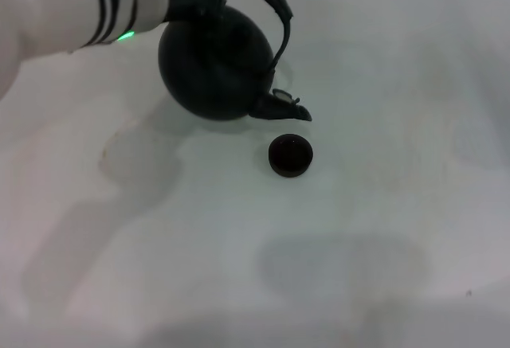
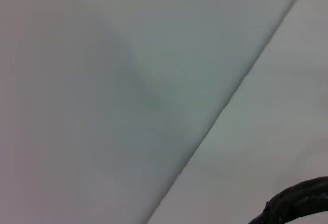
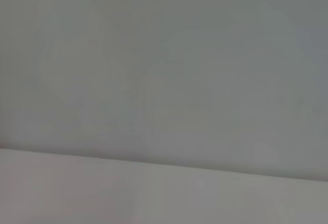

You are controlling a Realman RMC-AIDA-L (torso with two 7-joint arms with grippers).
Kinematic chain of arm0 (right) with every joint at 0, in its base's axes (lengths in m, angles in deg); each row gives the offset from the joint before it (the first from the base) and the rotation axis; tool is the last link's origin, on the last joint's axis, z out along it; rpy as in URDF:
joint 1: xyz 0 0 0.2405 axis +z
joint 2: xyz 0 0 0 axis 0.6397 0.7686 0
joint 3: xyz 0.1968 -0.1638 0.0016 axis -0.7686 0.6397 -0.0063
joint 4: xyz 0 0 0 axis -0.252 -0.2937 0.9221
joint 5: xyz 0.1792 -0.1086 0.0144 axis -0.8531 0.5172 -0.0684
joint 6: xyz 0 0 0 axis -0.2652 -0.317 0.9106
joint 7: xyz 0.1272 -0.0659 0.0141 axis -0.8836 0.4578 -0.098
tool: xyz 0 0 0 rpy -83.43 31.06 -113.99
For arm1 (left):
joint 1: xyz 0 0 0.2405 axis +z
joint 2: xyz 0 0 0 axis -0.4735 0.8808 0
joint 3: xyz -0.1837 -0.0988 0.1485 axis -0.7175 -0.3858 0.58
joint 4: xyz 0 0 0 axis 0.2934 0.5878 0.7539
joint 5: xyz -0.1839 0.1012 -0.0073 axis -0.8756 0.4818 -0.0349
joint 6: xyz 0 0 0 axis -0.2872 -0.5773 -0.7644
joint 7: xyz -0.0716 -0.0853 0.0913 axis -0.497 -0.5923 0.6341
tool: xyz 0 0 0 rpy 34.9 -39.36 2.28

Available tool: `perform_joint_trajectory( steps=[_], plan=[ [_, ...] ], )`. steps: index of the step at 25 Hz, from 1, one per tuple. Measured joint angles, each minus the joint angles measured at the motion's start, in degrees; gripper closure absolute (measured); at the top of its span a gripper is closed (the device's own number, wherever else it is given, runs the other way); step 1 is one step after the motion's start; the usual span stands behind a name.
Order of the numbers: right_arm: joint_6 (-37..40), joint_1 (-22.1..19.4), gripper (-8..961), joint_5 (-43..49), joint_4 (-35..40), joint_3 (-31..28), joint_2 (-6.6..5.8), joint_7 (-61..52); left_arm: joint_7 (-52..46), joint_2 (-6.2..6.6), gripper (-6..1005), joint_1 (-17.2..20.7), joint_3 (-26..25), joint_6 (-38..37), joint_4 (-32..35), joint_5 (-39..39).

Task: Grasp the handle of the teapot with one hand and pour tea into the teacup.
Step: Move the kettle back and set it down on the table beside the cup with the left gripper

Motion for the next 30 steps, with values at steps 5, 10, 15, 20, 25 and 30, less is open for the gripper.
perform_joint_trajectory(
  steps=[5,10,15,20,25,30],
  plan=[
    [0.6,0.4,108,0.1,0.1,0.3,0.0,0.0,-4.6,0.03,895,8.8,-0.1,4.6,4.3,-0.2],
    [1.2,0.4,108,0.3,0.3,0.4,-0.14,0.1,-4.9,0.33,895,19.4,-0.8,17.8,5.7,-7.4],
    [1.2,0.1,108,0.5,0.5,0.6,-0.34,0.3,0.7,0.43,895,24.9,0.9,31.6,1.9,-15.3],
    [0.8,-0.7,109,0.5,1.6,0.8,-0.44,-0.1,3.2,0.5,896,24.9,2.7,39.3,-4.7,-22.9],
    [0.6,-0.9,109,0.6,1.8,0.8,-0.69,-0.3,2.9,0.68,896,23.7,3.9,44.9,-11.4,-28.8],
    [0.6,-0.9,108,0.7,1.9,0.9,-0.96,-0.3,3.1,0.96,895,21.0,4.7,45.8,-16.2,-33.2]
  ],
)
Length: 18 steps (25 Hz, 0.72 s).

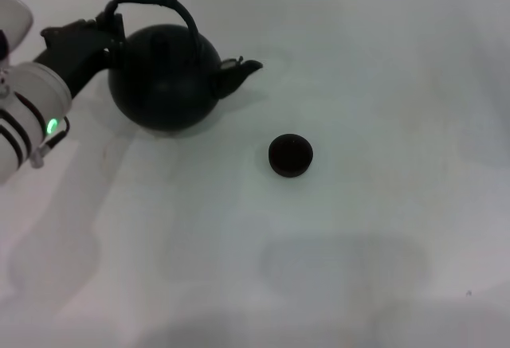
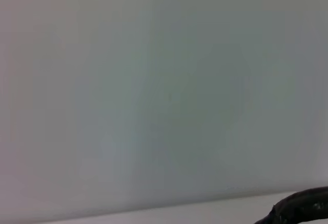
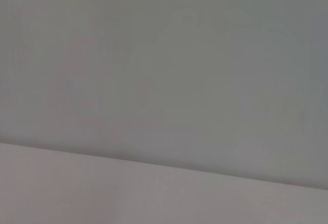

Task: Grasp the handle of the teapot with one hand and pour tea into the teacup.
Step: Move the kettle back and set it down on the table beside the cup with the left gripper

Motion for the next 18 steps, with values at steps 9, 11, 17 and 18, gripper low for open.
perform_joint_trajectory(
  steps=[9,11,17,18],
  plan=[
    [0.0,0.1,109,0.1,0.0,0.1,0.0,0.0,0.0,-0.1,896,-0.8,5.1,6.3,-3.1,0.5],
    [0.0,0.1,109,0.1,0.0,0.1,0.0,0.0,0.3,-0.09,896,-0.6,5.8,7.5,-3.4,0.9],
    [0.0,-0.1,109,0.1,0.0,0.1,0.0,0.0,-0.3,0.14,895,0.1,4.2,5.8,-2.3,0.2],
    [0.0,-0.1,109,0.1,0.0,0.2,0.0,0.0,-0.5,0.32,895,0.1,2.5,3.0,-1.3,-0.4]
  ],
)
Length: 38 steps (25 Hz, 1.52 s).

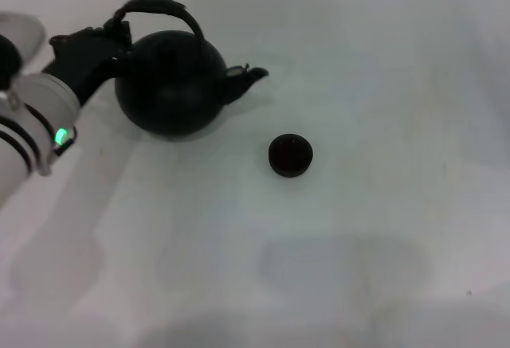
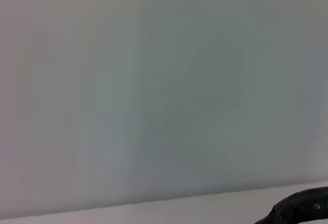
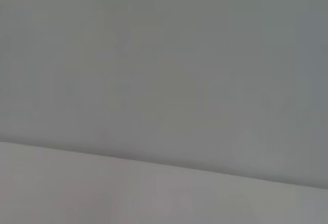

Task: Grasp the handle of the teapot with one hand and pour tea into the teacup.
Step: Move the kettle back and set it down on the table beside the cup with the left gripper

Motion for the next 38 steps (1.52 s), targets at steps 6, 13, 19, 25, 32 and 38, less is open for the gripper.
perform_joint_trajectory(
  steps=[6,13,19,25,32,38],
  plan=[
    [0.0,0.2,108,0.0,0.0,0.5,-0.06,0.0,3.8,0.64,895,-0.6,-9.3,-19.3,8.9,-1.5],
    [0.1,0.1,108,0.0,0.0,0.6,-0.09,0.0,24.2,0.01,896,1.6,-19.0,-30.8,13.9,-22.7],
    [0.0,0.1,108,0.0,0.0,0.6,-0.09,0.0,51.6,-0.92,896,5.7,-23.8,-36.9,8.1,-48.1],
    [0.1,0.5,108,0.0,0.0,0.6,-0.09,0.0,74.6,-1.34,895,8.4,-21.7,-36.8,0.4,-66.4],
    [0.0,0.7,108,0.0,0.0,1.3,-0.08,0.1,84.8,-1.14,895,7.9,-20.9,-37.5,-6.6,-74.7],
    [0.1,0.6,108,0.0,0.0,1.3,0.06,0.2,89.3,-1.21,895,6.3,-20.6,-41.0,-11.6,-77.7]
  ],
)
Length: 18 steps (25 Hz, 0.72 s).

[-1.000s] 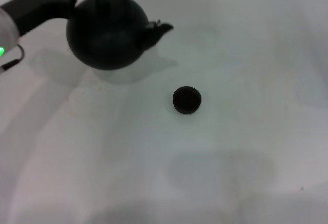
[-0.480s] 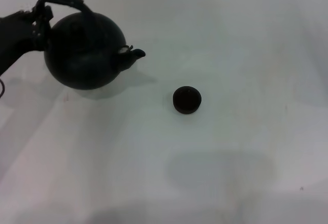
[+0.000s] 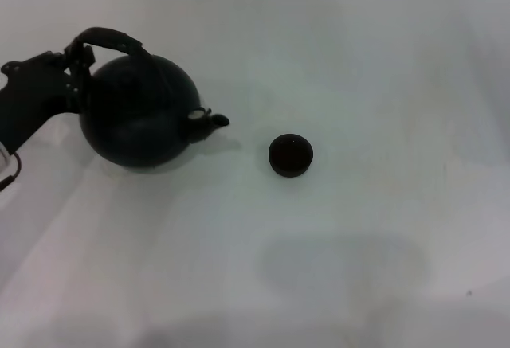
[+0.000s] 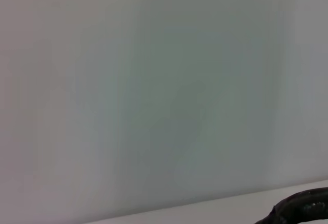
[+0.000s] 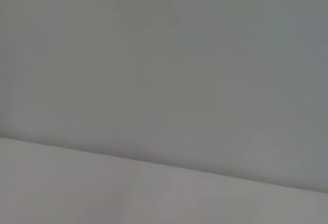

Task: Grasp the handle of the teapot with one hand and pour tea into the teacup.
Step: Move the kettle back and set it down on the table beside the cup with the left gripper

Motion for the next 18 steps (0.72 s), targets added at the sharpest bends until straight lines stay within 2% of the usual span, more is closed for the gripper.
perform_joint_trajectory(
  steps=[5,7,18],
  plan=[
    [0.0,-0.3,108,0.0,0.0,0.0,0.24,0.1,10.5,0.03,896,-0.1,0.0,-8.8,-6.1,-11.0],
    [0.0,-0.4,108,0.0,0.0,0.0,0.29,0.1,11.6,0.1,896,-0.3,-0.2,-11.2,-8.2,-13.2],
    [0.0,-0.5,108,0.0,0.0,0.8,0.44,0.0,11.3,0.17,895,-1.2,-1.2,-12.2,-14.2,-14.0]
  ],
)
